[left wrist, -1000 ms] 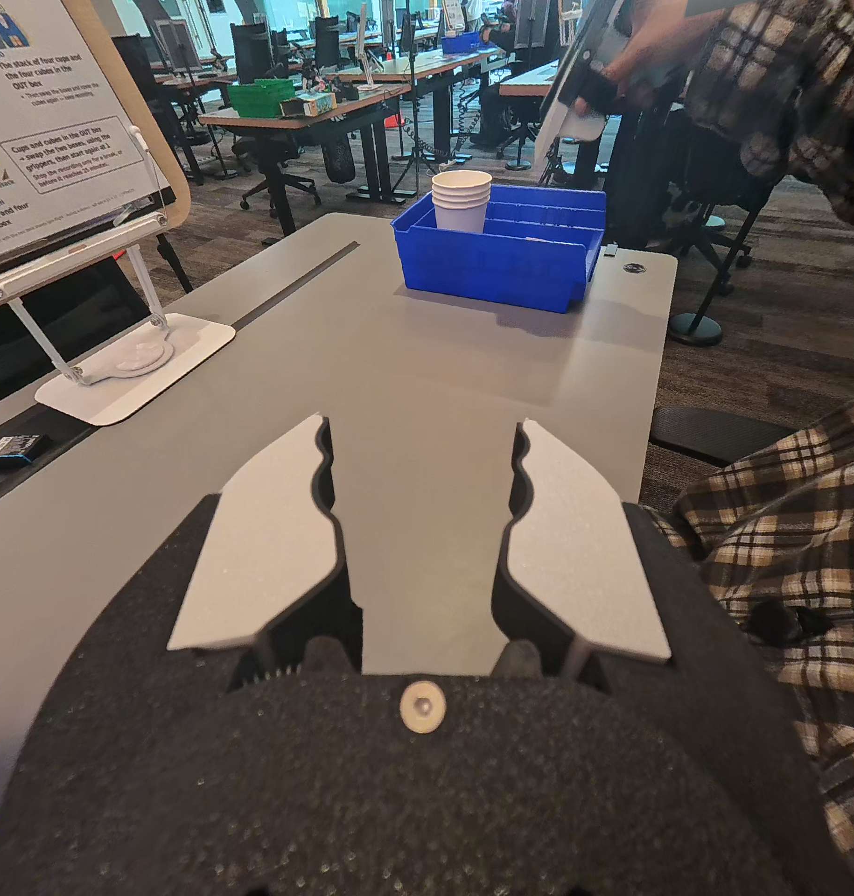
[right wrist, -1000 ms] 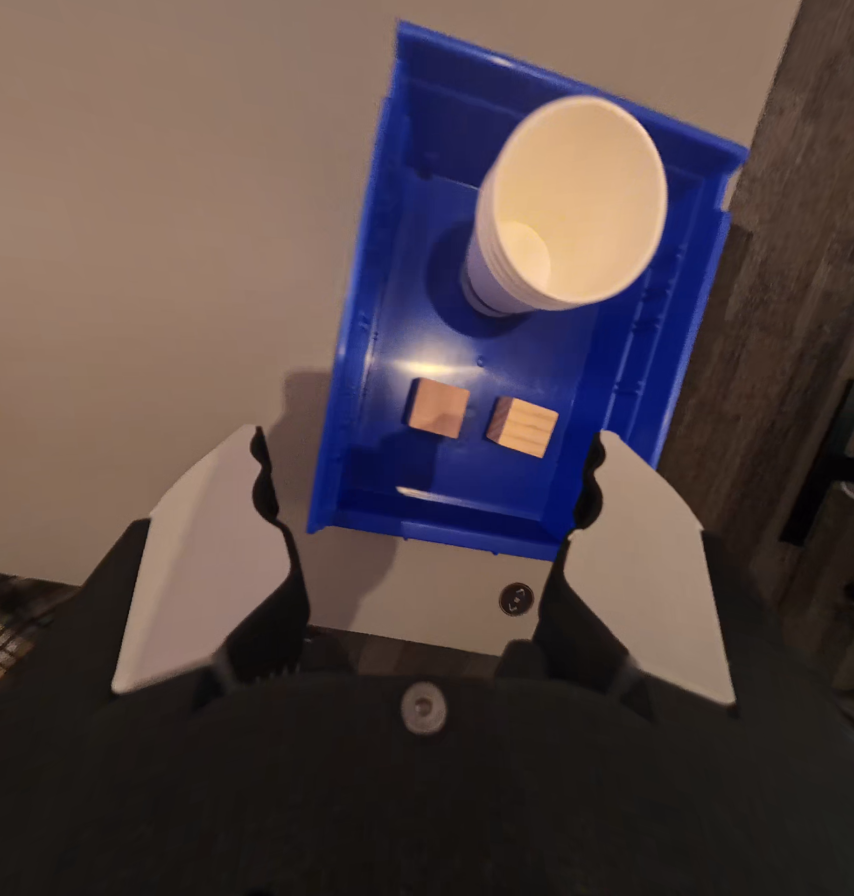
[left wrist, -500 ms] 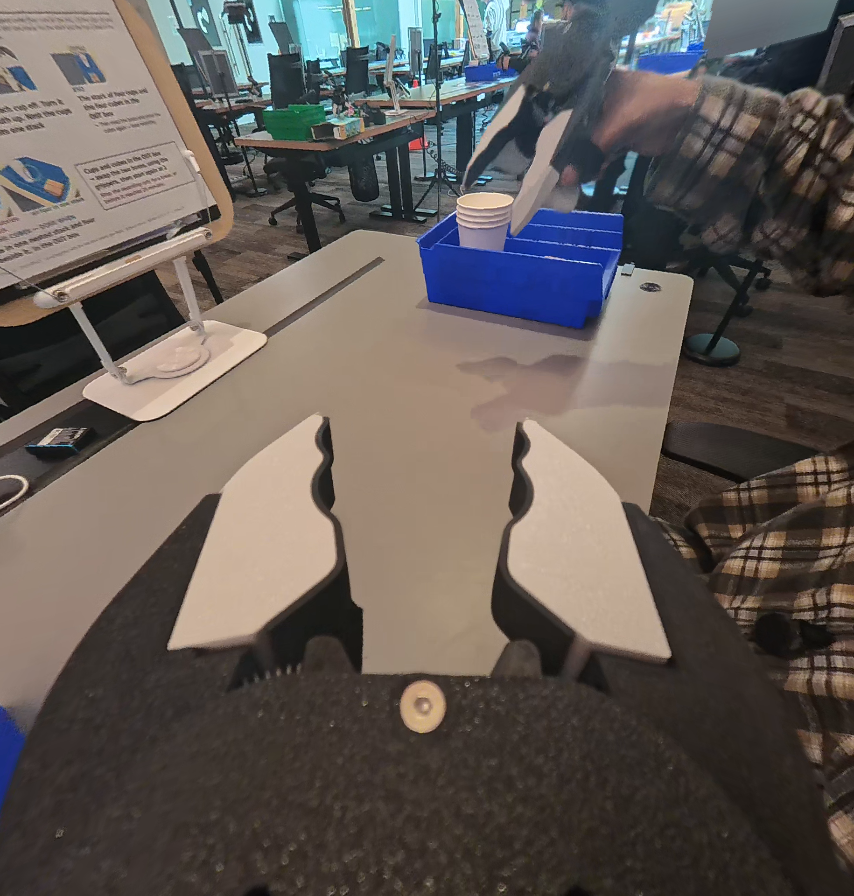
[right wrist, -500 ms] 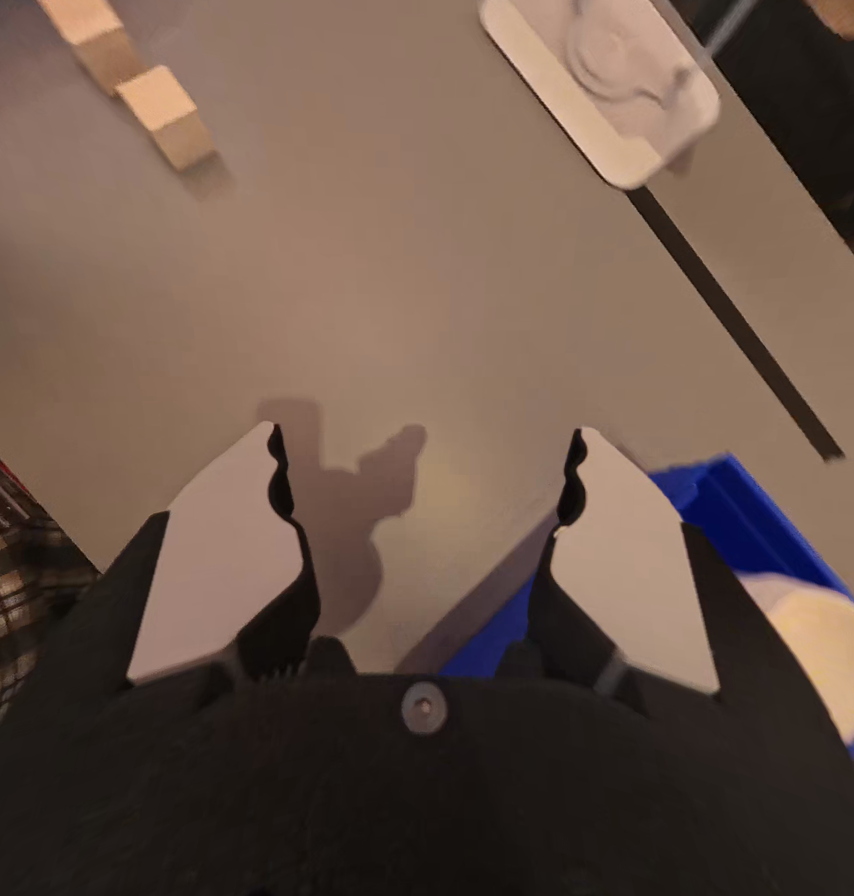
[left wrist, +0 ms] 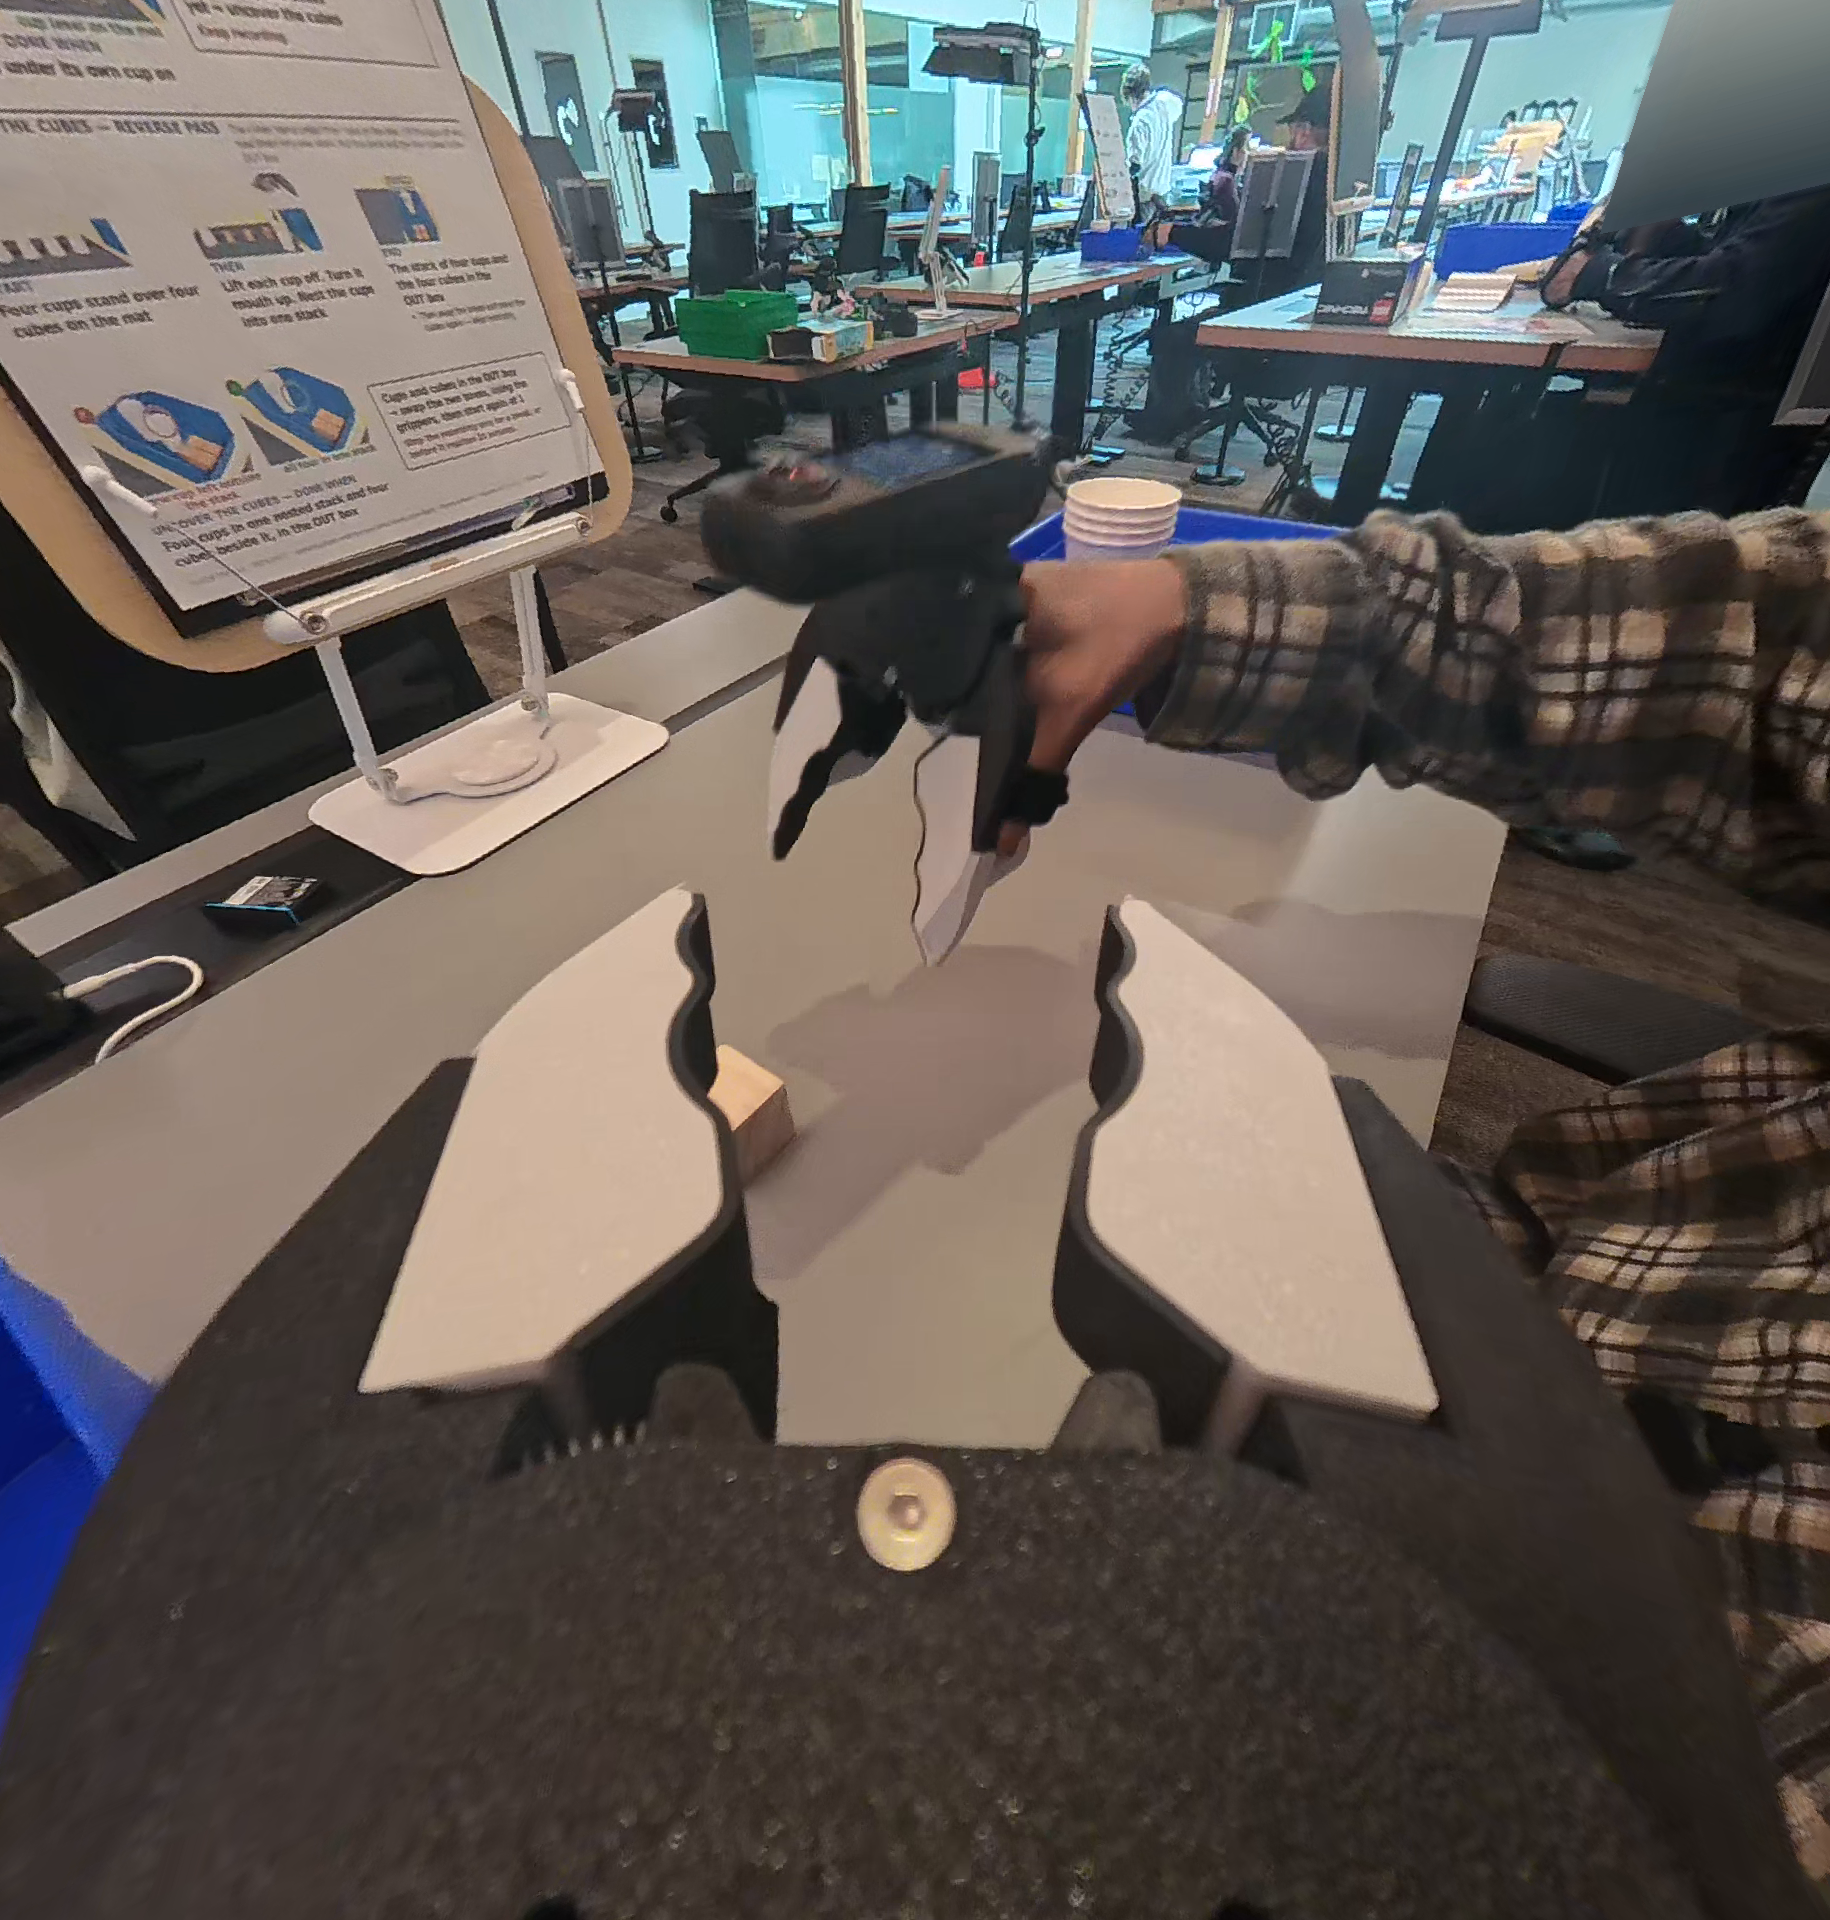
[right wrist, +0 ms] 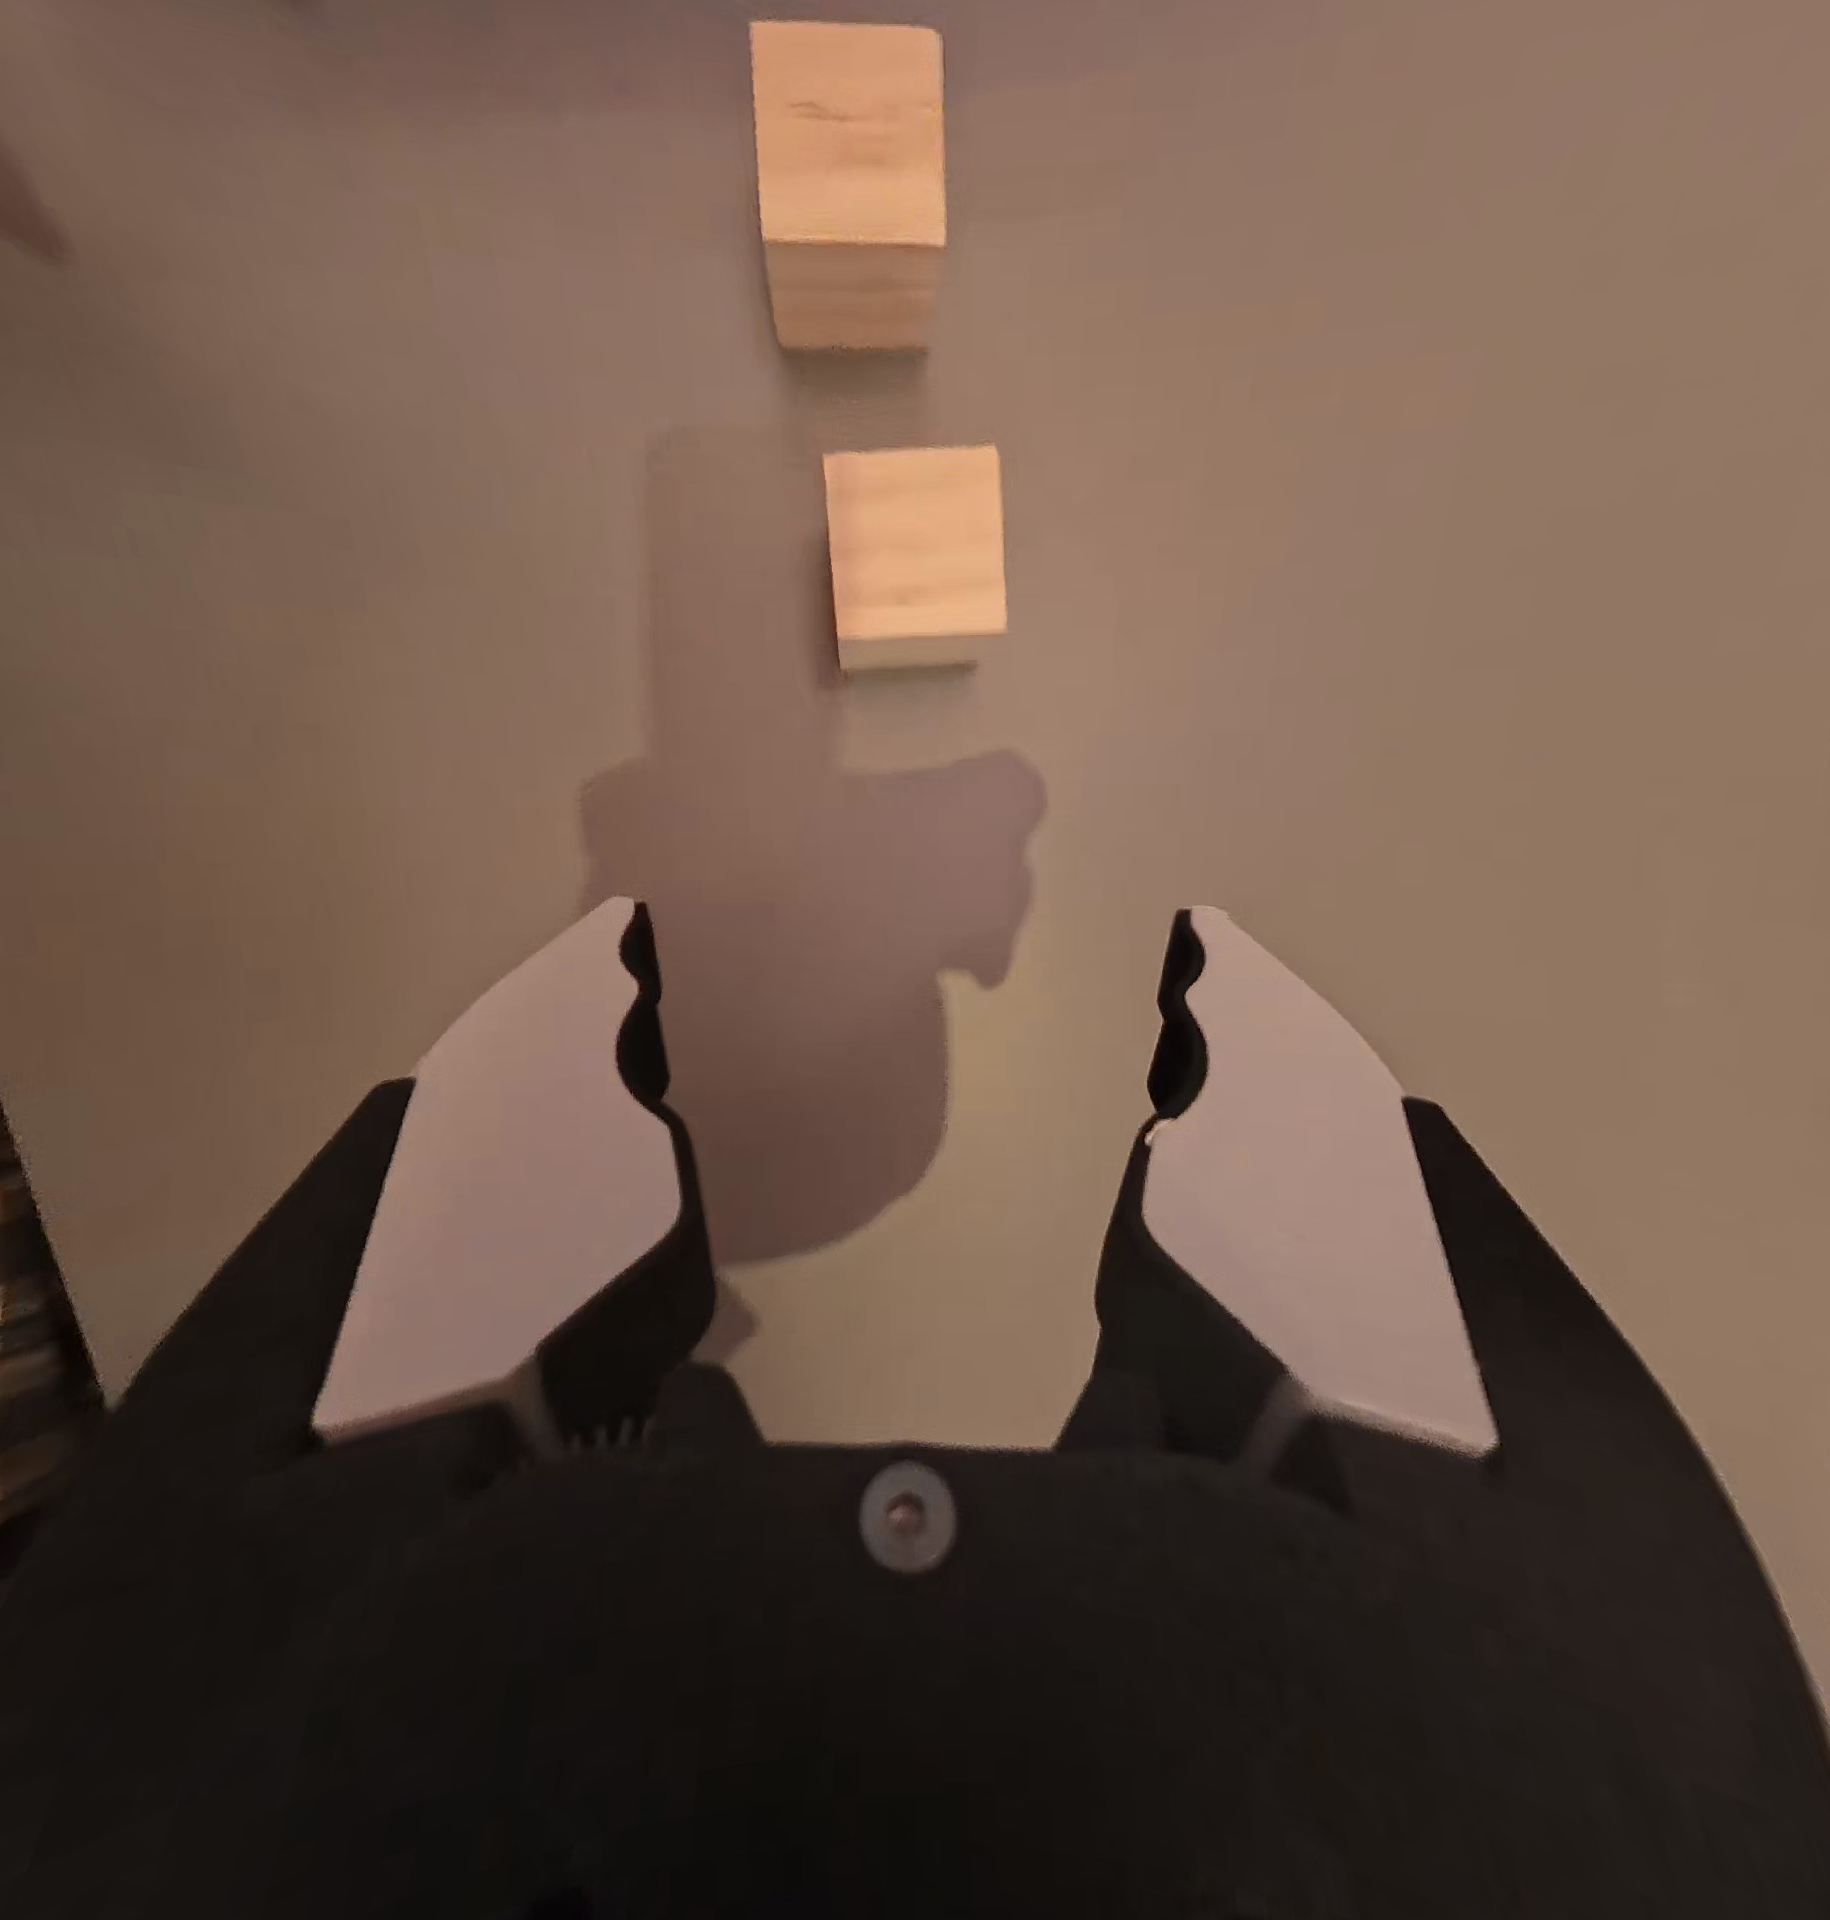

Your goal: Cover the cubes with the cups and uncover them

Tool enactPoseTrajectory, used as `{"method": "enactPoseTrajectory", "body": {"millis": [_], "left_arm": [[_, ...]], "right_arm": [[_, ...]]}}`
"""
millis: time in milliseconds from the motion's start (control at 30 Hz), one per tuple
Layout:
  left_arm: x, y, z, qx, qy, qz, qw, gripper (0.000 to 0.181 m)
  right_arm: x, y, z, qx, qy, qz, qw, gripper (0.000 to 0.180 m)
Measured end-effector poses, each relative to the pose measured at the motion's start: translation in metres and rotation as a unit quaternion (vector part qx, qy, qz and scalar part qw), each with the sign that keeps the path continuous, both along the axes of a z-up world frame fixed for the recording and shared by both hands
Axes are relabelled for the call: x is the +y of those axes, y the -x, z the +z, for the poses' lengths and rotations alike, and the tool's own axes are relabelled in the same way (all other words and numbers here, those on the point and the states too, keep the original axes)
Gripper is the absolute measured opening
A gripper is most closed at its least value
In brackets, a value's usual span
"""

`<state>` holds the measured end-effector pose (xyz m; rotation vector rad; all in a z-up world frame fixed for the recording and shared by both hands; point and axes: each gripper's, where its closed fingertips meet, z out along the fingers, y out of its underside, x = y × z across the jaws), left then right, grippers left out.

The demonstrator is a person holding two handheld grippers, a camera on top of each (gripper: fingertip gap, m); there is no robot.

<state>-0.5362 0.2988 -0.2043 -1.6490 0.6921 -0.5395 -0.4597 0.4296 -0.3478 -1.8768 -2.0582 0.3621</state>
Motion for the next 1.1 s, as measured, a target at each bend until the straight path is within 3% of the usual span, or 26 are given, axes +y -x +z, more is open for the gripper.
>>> {"method": "enactPoseTrajectory", "body": {"millis": [533,600,633,700,900,1100], "left_arm": [[-0.001,0.008,0.004,-0.002,-0.007,0.01,1.0,0.069],[0.0,0.009,0.004,-0.002,-0.006,0.01,1.0,0.069],[0.0,0.009,0.003,-0.002,-0.005,0.01,1.0,0.069],[0.0,0.009,0.003,-0.004,-0.005,0.008,1.0,0.069],[0.001,0.006,0.002,-0.008,-0.001,0.002,1.0,0.069],[0.001,-0.002,0.0,-0.006,0.001,-0.009,1.0,0.07]], "right_arm": [[-0.002,0.071,-0.073,-0.067,0.02,0.04,0.997,0.08],[-0.003,0.075,-0.078,-0.067,0.026,0.045,0.996,0.065],[-0.004,0.076,-0.079,-0.069,0.03,0.045,0.996,0.047],[-0.002,0.079,-0.079,-0.066,0.032,0.033,0.997,0.045],[0.006,0.053,-0.045,-0.026,0.044,-0.036,0.998,0.045],[0.031,-0.061,0.024,0.002,0.029,-0.174,0.984,0.045]]}}
